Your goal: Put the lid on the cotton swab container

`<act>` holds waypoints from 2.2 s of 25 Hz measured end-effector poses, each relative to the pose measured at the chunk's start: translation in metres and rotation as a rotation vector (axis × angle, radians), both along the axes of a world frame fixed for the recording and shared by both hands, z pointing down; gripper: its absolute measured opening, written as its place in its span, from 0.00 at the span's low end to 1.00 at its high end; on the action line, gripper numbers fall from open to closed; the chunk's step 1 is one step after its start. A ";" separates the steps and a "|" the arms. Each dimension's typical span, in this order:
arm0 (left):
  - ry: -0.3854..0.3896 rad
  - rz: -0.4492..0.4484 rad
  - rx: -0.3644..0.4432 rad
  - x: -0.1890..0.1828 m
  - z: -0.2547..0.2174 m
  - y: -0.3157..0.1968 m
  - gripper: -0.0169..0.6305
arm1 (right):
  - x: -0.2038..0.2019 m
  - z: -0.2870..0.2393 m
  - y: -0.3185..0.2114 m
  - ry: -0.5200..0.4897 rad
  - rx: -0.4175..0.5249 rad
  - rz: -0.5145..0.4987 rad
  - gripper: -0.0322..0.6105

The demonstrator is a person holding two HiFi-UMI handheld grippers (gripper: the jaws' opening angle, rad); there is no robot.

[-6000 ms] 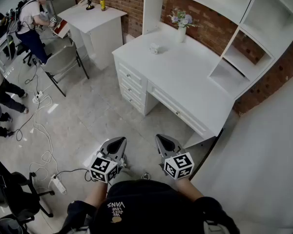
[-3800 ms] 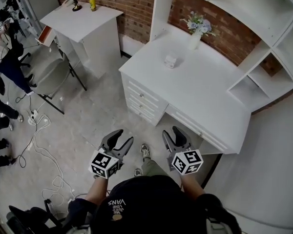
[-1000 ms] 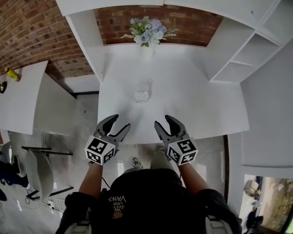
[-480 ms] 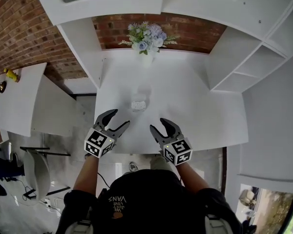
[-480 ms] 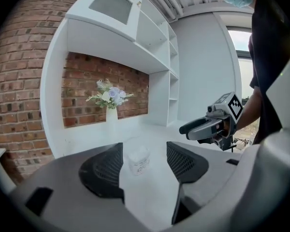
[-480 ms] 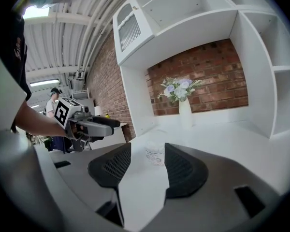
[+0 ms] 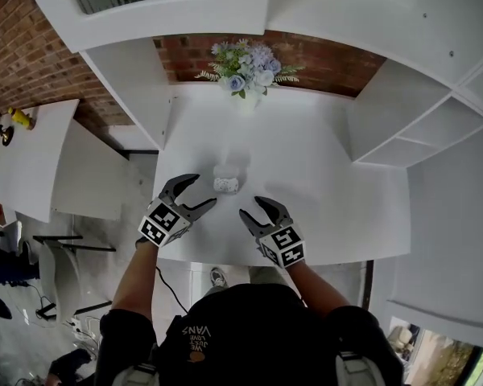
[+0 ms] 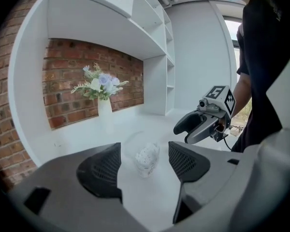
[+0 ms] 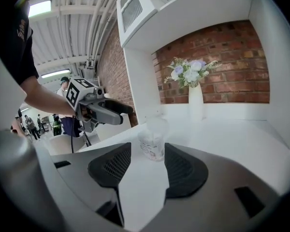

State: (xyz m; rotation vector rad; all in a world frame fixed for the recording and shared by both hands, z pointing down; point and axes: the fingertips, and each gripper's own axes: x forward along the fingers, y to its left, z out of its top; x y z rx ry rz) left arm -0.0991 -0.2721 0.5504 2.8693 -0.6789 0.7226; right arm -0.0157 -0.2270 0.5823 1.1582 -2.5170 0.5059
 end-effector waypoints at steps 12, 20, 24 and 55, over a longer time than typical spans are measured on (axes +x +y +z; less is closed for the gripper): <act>-0.189 0.197 -0.010 0.020 0.025 -0.029 0.51 | -0.015 0.044 -0.030 0.083 -0.043 -0.135 0.35; -0.357 0.384 -0.007 0.031 0.050 -0.028 0.53 | -0.027 0.051 -0.045 0.089 -0.046 -0.174 0.35; -0.392 0.429 0.007 0.038 0.052 -0.030 0.54 | -0.030 0.055 -0.047 0.095 -0.050 -0.183 0.35; -0.511 0.534 0.062 0.036 0.061 0.027 0.54 | -0.016 0.050 -0.042 0.032 -0.095 -0.085 0.27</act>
